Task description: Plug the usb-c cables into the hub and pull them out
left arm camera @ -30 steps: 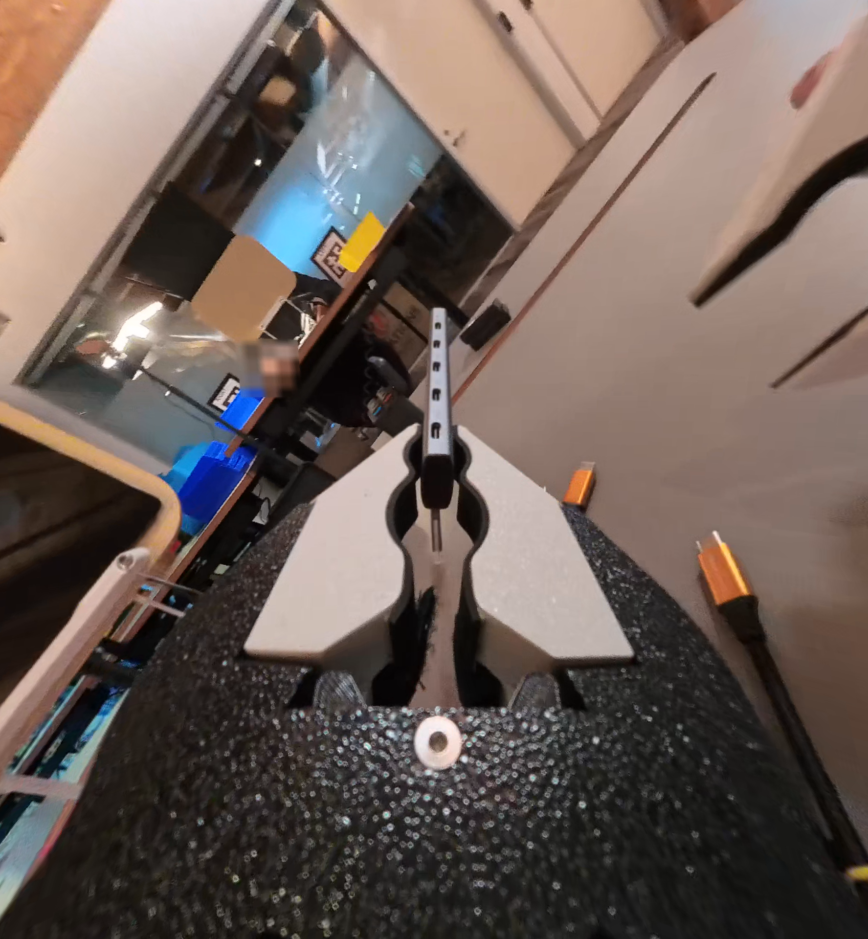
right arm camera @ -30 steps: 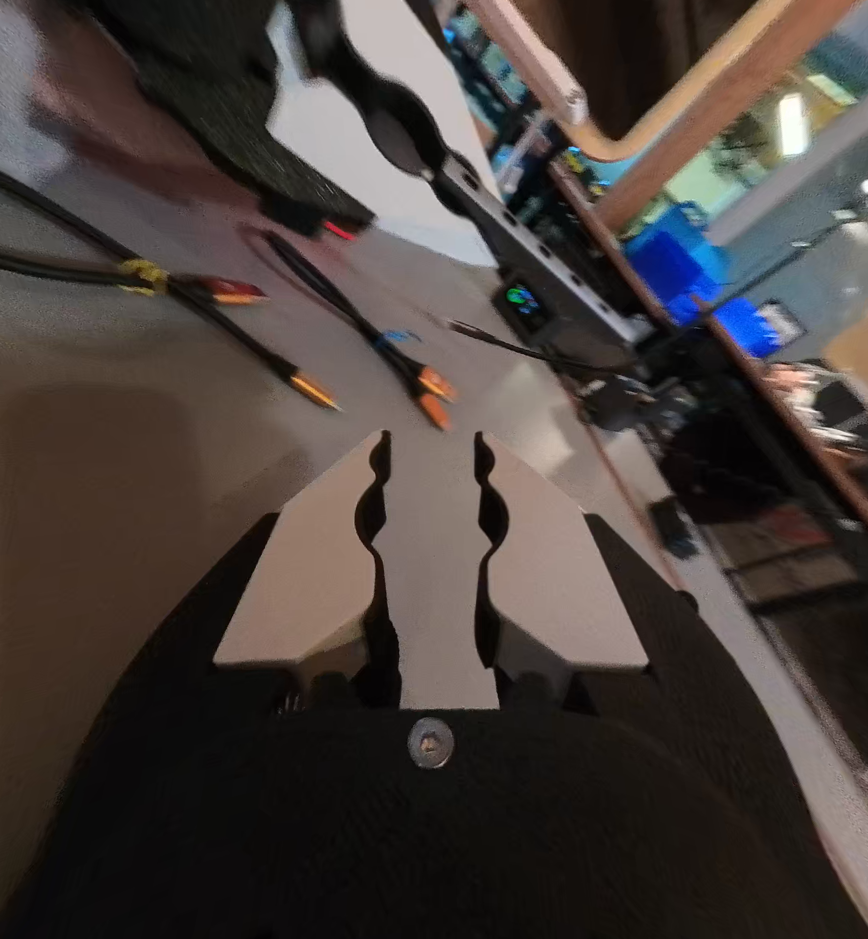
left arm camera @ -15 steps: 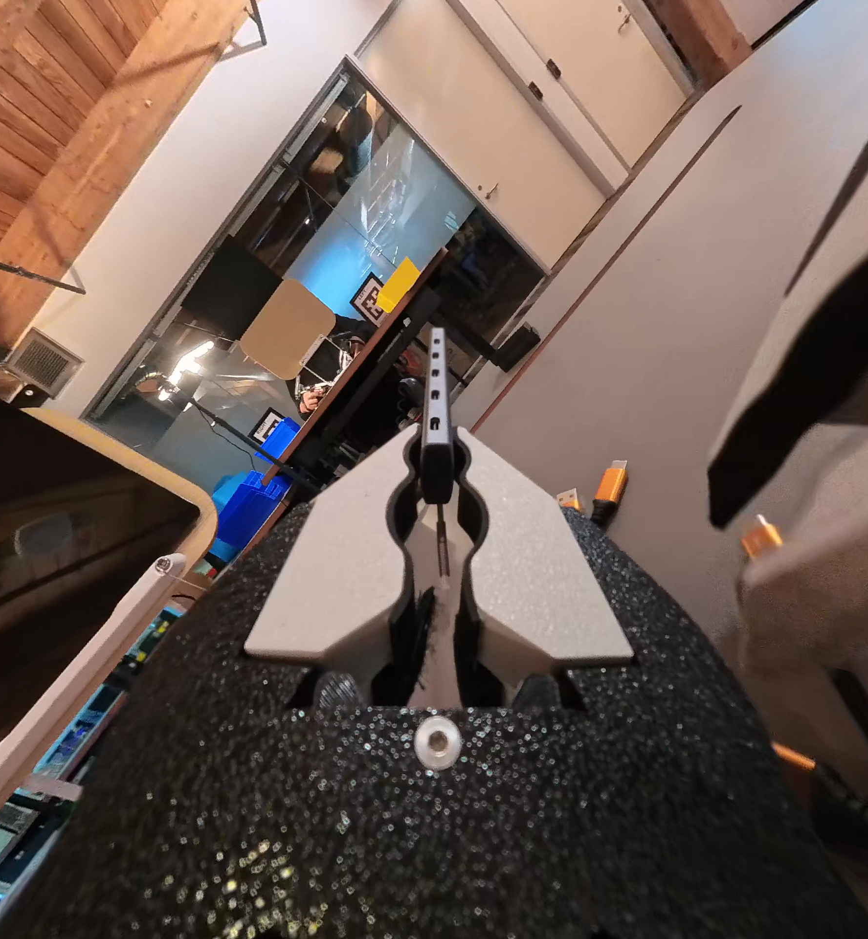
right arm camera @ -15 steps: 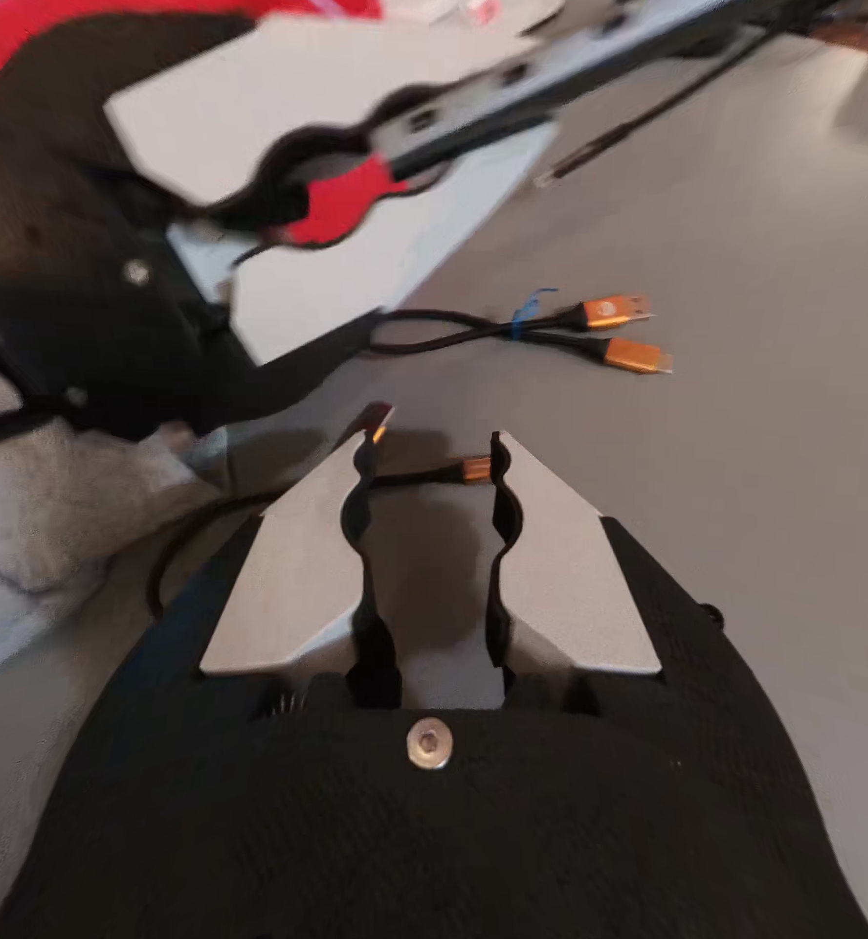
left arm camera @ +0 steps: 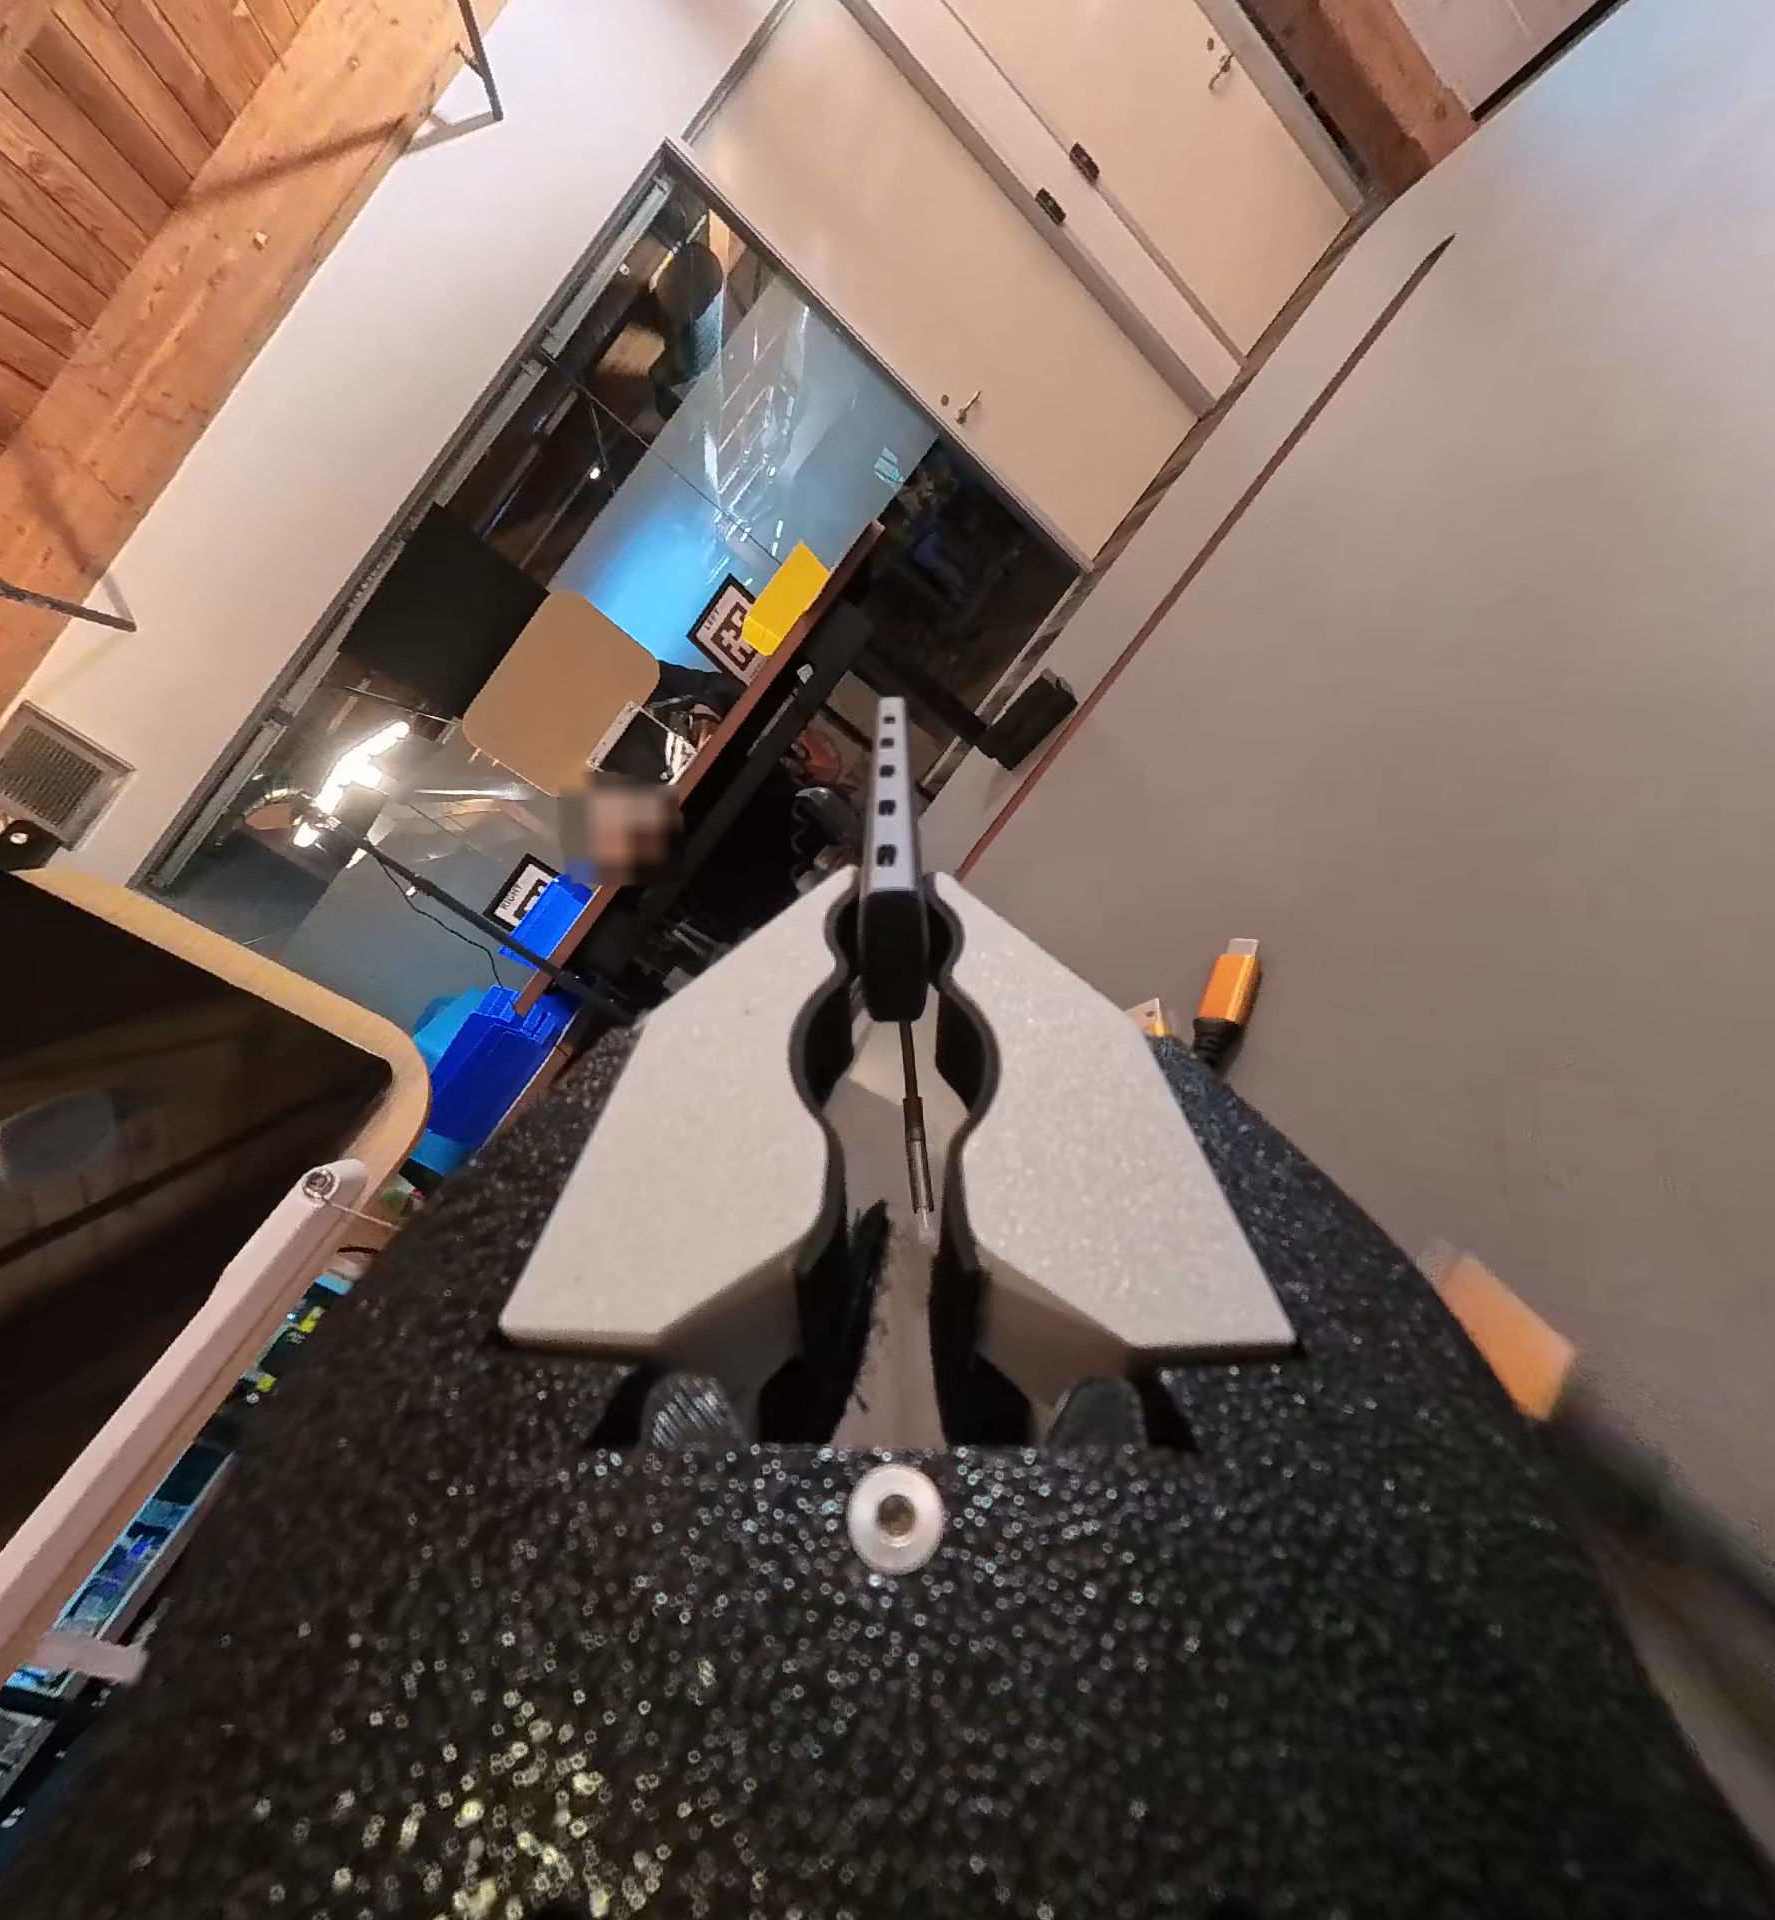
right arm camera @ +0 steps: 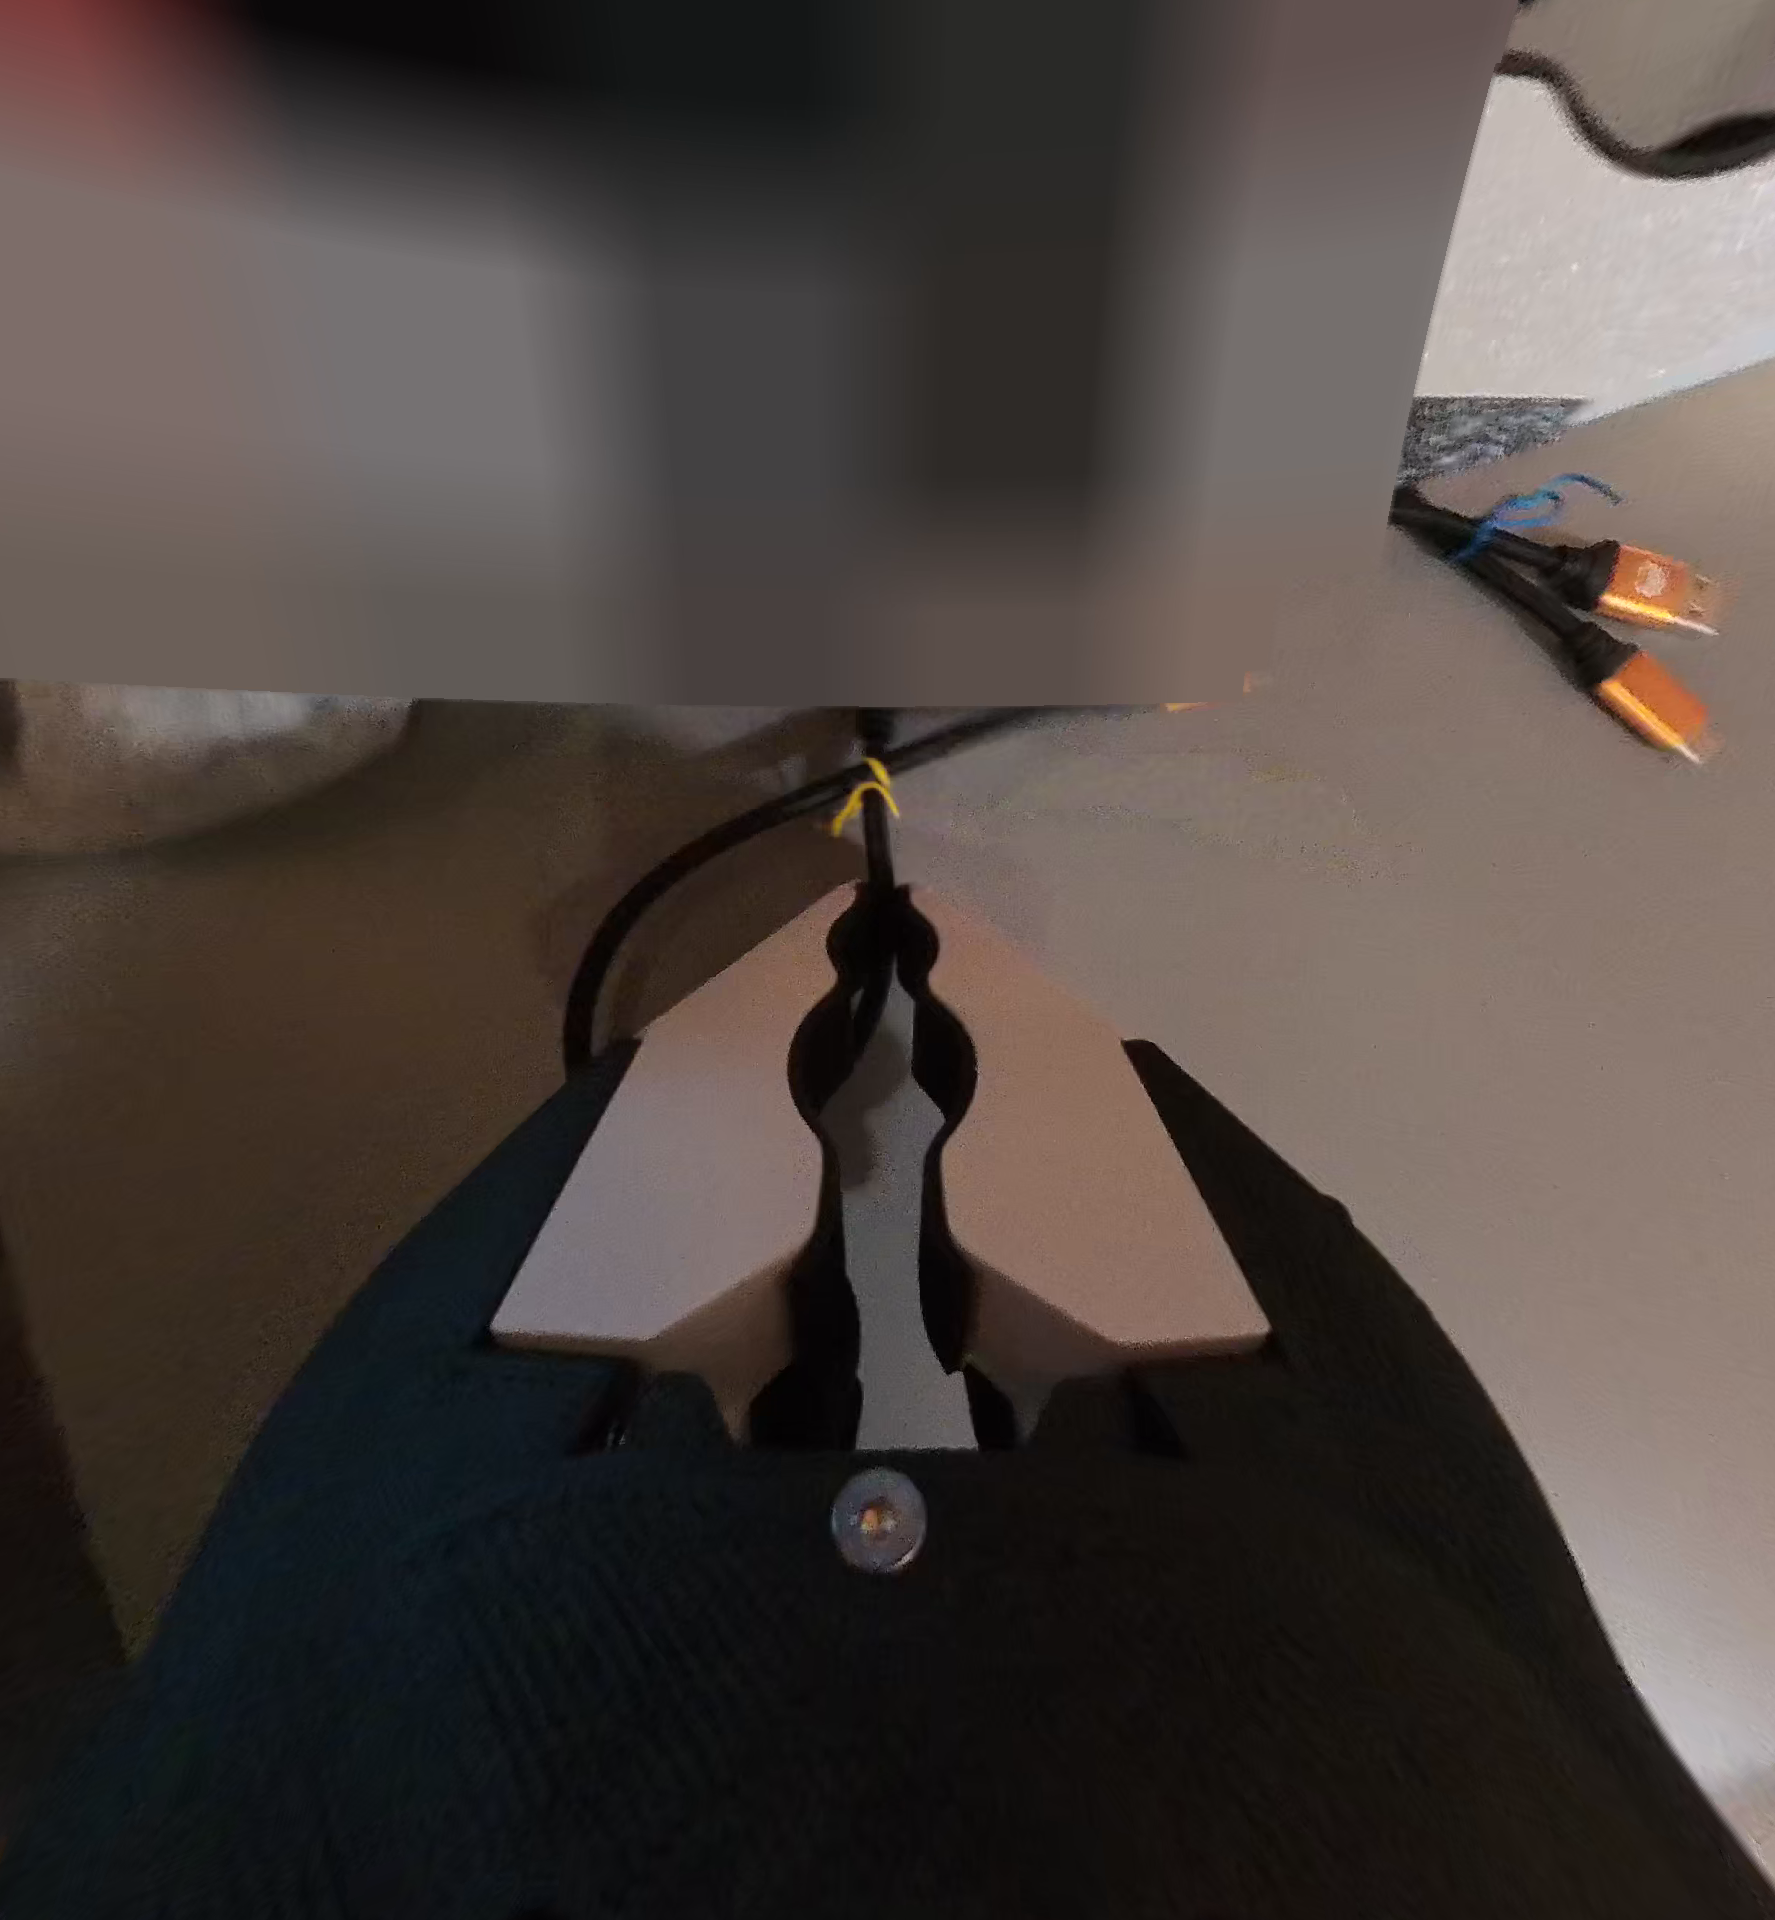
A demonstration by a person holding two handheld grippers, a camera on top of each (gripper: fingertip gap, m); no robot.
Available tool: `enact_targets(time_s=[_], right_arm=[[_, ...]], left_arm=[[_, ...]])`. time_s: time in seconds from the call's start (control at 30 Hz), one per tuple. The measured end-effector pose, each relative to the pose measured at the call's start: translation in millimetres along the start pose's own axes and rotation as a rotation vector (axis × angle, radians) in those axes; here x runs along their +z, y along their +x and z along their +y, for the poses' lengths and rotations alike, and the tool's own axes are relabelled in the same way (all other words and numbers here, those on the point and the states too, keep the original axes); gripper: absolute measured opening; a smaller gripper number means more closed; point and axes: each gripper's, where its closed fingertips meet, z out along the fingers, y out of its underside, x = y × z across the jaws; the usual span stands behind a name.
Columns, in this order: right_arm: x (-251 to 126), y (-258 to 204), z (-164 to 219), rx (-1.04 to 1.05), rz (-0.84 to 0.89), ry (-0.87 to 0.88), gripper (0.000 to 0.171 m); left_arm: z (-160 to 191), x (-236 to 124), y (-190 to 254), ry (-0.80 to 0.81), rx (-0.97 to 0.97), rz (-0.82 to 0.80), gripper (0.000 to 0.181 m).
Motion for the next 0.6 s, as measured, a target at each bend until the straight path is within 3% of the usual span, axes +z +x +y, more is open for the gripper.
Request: enact_targets(time_s=[0.03, 0.2, 0.3, 0.37, 0.47, 0.53, 0.6], right_arm=[[-6, -2, 6, -0.043, -0.035, -0.019, 0.001], [-52, 18, 62, -0.232, -0.199, -0.155, 0.002], [-76, 50, 78, -0.141, -0.146, -0.195, 0.022], [-90, 62, 72, -0.044, -0.113, -0.137, 0.024], [-88, 93, 48, 0.188, 0.078, 0.018, 0.028], [-76, 83, 28, 0.279, 0.036, 0.133, 0.033], [-58, 68, 21, 0.275, 0.006, 0.138, 0.034]], left_arm=[[0, 0, 2, -0.003, -0.006, 0.014, 0.008], [2, 1, 7, -0.007, -0.093, 0.069, 0.008], [1, 3, 15, -0.002, -0.129, 0.122, 0.008], [2, 3, 18, -0.008, -0.115, 0.134, 0.008], [2, 3, 23, -0.007, -0.096, 0.150, 0.008], [1, 3, 26, -0.004, -0.081, 0.162, 0.008], [0, 2, 30, 0.001, -0.074, 0.182, 0.008]])
